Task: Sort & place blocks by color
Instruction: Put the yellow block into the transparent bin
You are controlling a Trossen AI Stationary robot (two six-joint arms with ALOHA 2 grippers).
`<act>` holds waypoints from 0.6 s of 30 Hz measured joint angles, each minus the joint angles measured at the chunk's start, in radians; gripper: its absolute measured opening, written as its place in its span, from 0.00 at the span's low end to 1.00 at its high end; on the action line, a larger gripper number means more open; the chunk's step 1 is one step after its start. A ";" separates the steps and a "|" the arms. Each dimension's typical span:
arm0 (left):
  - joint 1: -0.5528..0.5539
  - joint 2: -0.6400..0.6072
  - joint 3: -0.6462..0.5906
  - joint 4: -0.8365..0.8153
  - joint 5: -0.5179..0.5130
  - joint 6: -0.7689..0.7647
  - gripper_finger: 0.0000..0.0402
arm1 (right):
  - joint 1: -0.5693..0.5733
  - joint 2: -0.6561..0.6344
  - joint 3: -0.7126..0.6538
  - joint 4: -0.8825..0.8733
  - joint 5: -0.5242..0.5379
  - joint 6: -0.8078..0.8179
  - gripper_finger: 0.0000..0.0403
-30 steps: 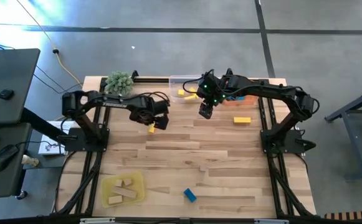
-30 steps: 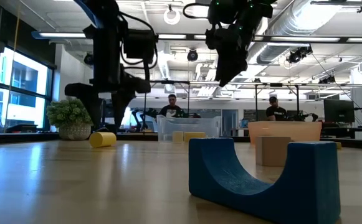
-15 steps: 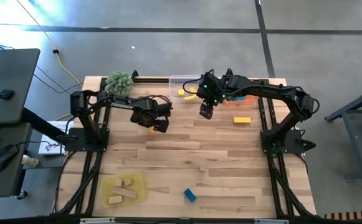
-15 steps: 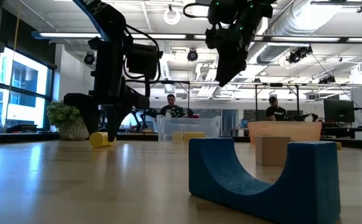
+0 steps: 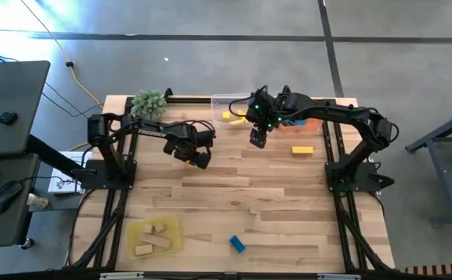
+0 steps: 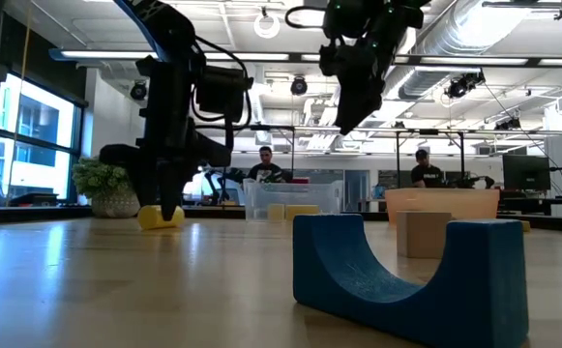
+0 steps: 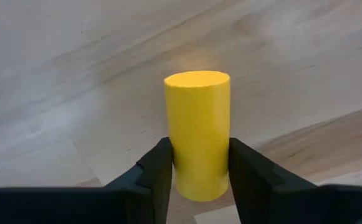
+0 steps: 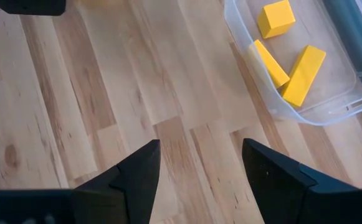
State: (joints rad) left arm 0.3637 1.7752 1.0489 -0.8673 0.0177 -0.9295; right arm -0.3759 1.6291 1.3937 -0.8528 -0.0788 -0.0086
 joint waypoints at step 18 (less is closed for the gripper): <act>0.009 -0.096 -0.001 0.170 0.002 0.274 0.23 | -0.019 0.000 0.000 0.071 -0.005 0.014 0.53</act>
State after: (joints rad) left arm 0.3731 1.6791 1.0480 -0.6975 0.0196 -0.6551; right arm -0.3950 1.6291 1.3937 -0.7813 -0.0843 0.0055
